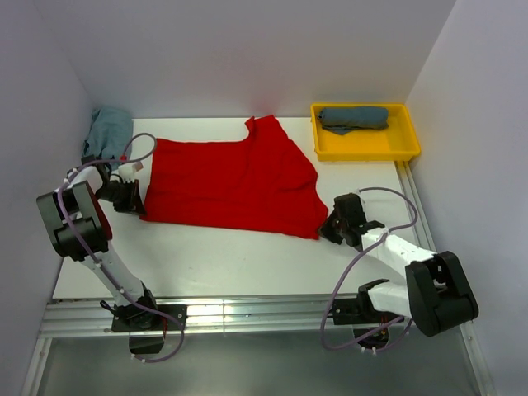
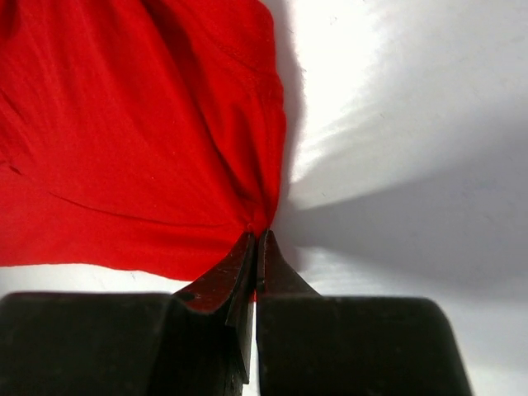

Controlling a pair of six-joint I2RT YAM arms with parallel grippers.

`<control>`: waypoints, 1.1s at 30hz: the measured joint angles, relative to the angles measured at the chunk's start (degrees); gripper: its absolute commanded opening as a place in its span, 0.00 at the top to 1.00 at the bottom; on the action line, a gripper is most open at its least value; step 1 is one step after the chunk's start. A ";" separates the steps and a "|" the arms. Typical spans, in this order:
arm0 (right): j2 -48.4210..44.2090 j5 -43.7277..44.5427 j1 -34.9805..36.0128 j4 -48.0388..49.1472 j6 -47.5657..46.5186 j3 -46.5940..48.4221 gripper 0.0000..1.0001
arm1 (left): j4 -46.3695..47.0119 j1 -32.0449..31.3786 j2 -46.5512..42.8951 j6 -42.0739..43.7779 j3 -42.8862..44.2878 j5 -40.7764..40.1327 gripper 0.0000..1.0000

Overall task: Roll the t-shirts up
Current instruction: Fold the tshirt

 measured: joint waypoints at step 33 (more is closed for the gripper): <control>-23.19 2.99 20.48 -22.10 14.91 -7.26 0.73 | -8.20 7.98 -11.89 13.16 -13.97 -8.98 0.72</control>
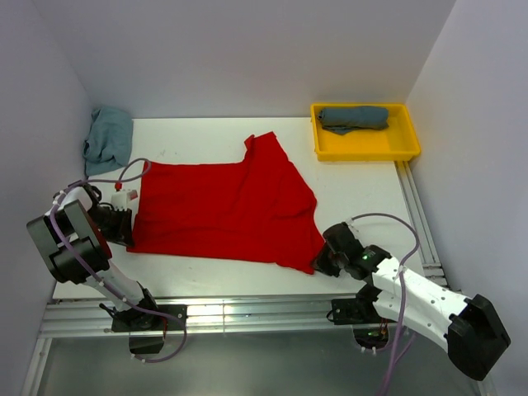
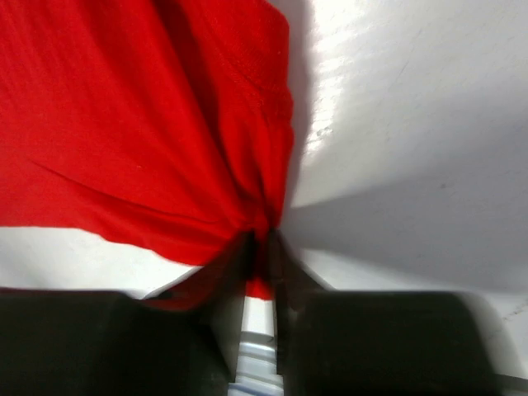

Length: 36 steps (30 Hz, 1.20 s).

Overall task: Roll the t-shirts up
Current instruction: Fold the tshirt

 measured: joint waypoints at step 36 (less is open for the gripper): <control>72.81 -1.25 -21.68 11.93 -36.30 81.09 0.47 | 18.36 -11.96 30.14 -24.72 47.58 12.61 0.43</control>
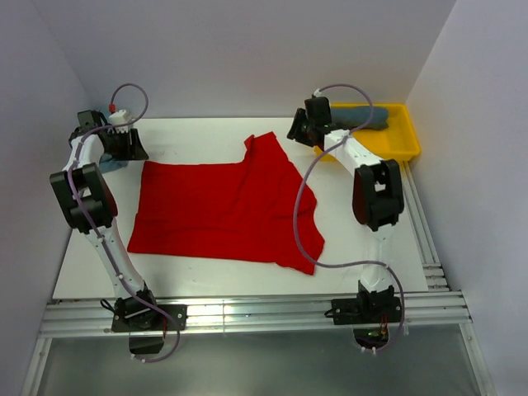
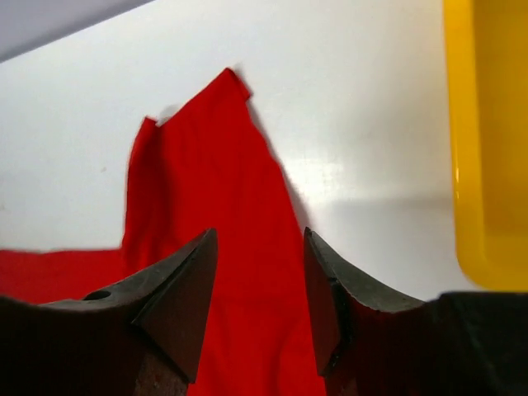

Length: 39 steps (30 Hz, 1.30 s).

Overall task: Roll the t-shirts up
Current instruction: Fold the tshirt

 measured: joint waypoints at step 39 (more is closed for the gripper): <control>16.59 -6.75 -1.40 -9.53 -3.96 13.31 0.47 | -3.61 -5.07 9.33 -2.97 9.38 -11.76 0.37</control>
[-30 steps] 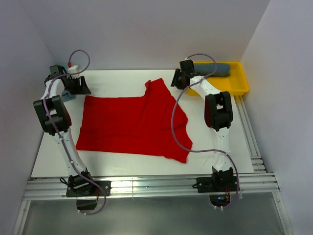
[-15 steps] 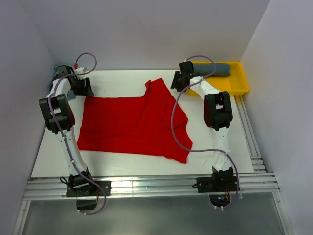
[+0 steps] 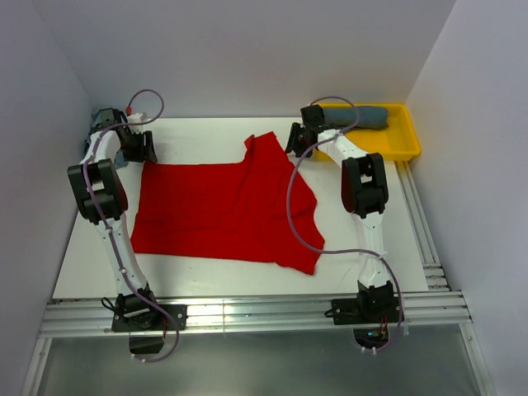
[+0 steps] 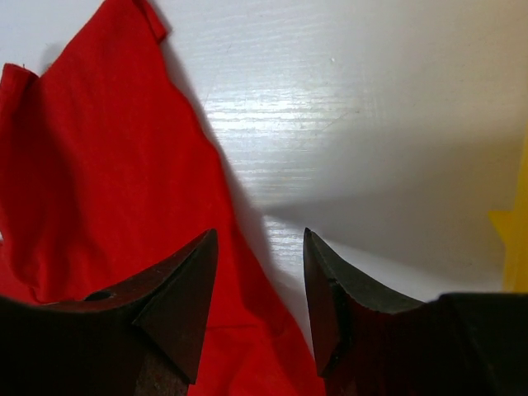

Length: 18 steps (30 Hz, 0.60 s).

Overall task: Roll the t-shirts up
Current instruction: Fold the tshirt

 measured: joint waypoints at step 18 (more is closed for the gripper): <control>1.09 -3.89 0.09 -0.90 -0.72 0.70 0.45 | -4.13 -0.76 2.45 -0.74 3.76 0.33 0.84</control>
